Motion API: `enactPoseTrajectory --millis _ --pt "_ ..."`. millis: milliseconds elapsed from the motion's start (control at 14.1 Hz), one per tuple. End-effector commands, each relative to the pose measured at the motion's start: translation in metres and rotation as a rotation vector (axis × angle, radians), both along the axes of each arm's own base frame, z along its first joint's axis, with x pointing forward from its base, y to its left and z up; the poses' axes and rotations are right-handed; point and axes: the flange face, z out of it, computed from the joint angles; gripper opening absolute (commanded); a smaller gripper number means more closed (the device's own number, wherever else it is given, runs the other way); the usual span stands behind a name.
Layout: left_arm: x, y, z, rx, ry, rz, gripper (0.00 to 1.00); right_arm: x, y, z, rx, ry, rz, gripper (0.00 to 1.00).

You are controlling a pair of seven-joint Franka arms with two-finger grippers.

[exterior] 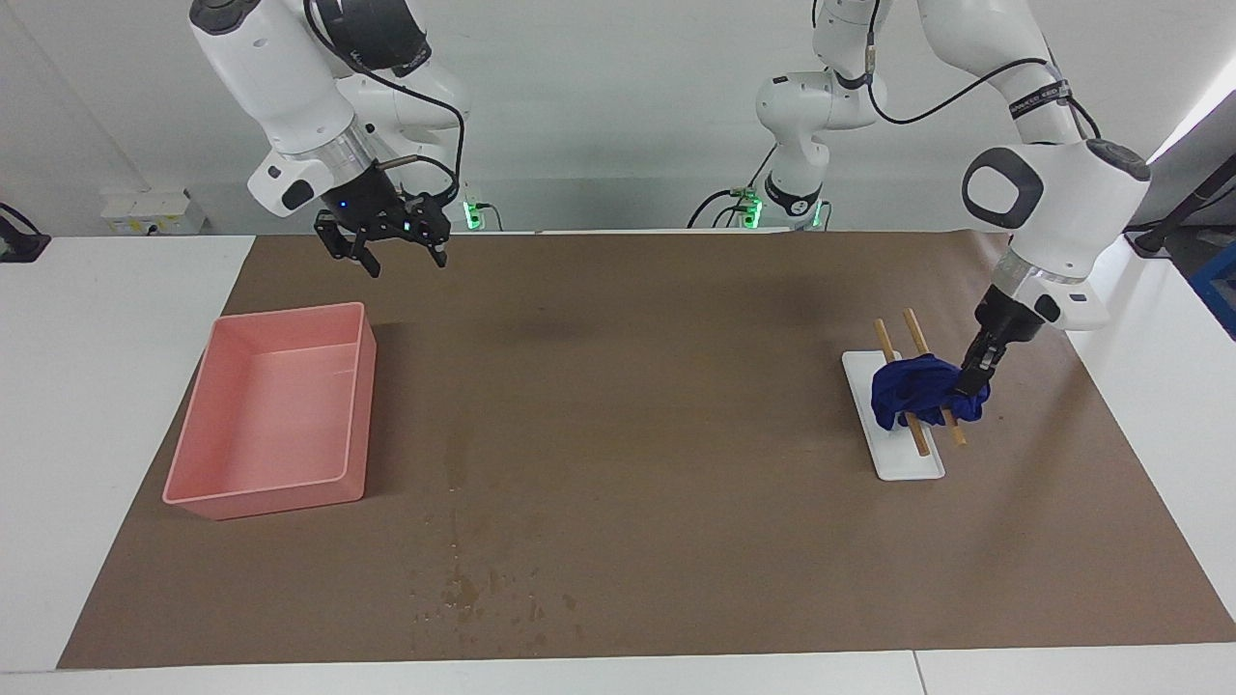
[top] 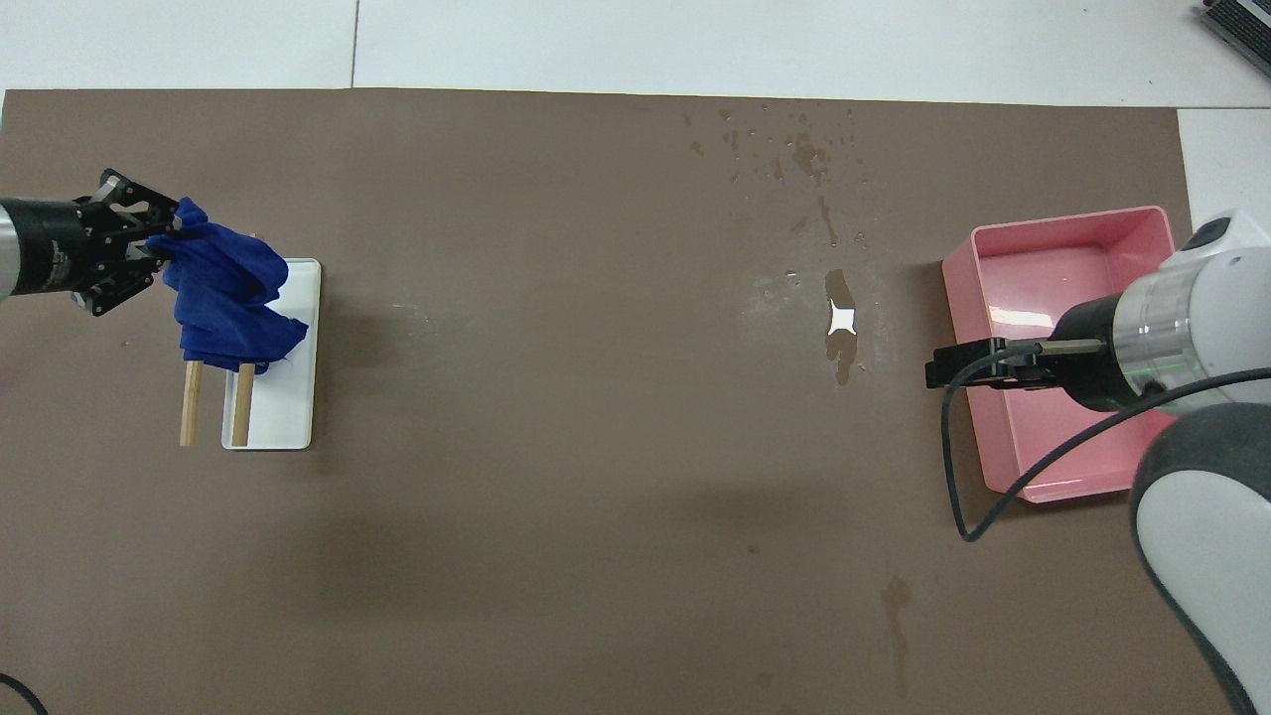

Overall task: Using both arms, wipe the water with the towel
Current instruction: 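Grasp the blue towel on the white tray with the left gripper, then lift the towel toward the right gripper while the right gripper approaches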

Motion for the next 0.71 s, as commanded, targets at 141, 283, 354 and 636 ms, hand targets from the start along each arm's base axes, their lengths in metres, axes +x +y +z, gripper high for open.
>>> enactPoseTrajectory --millis 141,283,354,636 --pt "0.0 -0.08 0.079 -0.214 0.054 0.281 0.0 -0.008 0.0 -0.007 0.01 0.009 -0.1 1.0" --pt "-0.005 -0.13 0.084 -0.28 0.108 0.342 0.0 -0.007 0.019 -0.007 0.03 0.025 -0.216 1.0" --pt "-0.009 -0.153 0.086 -0.32 0.133 0.36 0.0 -0.006 0.031 -0.007 0.071 0.033 -0.279 1.0" --pt "-0.033 -0.235 0.086 -0.437 0.243 0.394 0.0 -0.001 0.067 -0.017 0.285 0.146 -0.698 1.0"
